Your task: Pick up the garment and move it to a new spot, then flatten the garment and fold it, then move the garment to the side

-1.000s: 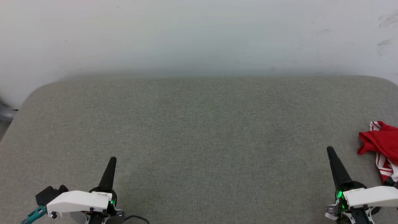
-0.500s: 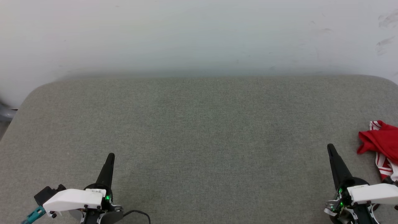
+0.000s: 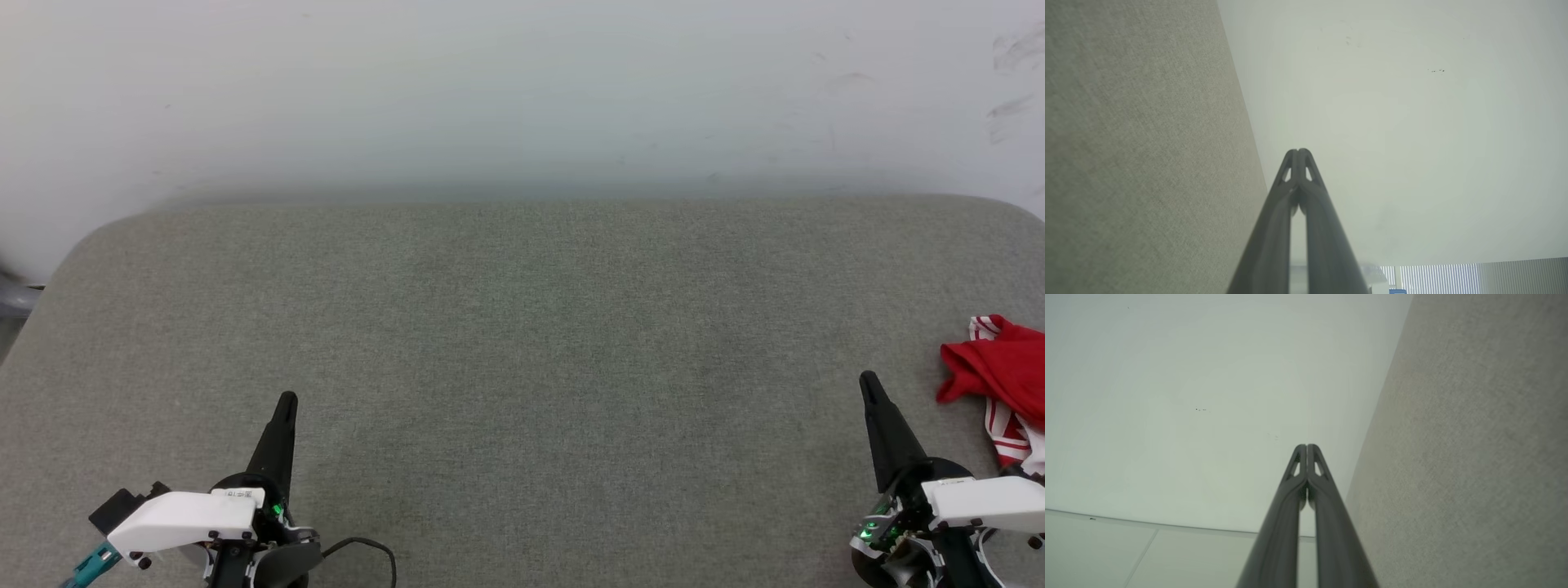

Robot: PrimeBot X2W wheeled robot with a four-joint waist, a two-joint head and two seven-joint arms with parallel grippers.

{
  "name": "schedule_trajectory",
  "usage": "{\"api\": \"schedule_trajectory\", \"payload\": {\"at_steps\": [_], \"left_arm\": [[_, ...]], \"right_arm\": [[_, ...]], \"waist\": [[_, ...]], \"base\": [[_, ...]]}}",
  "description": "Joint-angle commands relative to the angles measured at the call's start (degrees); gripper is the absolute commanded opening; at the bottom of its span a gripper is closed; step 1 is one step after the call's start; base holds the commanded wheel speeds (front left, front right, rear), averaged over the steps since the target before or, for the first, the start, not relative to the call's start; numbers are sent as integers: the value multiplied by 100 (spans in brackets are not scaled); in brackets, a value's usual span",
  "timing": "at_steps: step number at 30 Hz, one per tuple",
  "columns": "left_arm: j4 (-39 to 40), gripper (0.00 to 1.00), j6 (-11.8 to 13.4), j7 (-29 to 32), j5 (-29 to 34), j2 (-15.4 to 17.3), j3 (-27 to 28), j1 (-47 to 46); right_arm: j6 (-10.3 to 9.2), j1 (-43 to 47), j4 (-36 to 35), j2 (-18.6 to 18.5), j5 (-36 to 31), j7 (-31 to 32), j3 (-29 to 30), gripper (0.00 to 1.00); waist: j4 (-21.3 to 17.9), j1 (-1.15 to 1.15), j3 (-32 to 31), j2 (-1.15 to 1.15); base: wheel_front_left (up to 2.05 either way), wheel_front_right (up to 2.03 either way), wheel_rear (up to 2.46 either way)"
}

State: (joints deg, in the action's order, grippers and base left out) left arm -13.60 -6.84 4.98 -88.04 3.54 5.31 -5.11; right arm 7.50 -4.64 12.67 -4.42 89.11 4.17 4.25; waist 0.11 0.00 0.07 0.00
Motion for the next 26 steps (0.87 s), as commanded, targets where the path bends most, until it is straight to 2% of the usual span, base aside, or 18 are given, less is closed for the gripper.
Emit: {"api": "schedule_trajectory", "payload": {"at_steps": [1, 11, 26], "left_arm": [[-14, 0, -37, 46, -121, -7, 32, -96], [-56, 0, -82, 157, -477, -56, 114, -141], [-52, 0, -78, 155, -458, -57, 119, -139]], "right_arm": [[-2, -105, 28, 0, 136, 34, 12, 0], [-1, -186, 148, 15, 512, 83, 32, 0], [-1, -188, 144, 43, 463, 112, 66, 0]], "waist": [[-2, 0, 2, 0], [-10, 0, 11, 0], [-11, 0, 11, 0]], "base": [[0, 0, 0], [0, 0, 0], [0, 0, 0]]}}
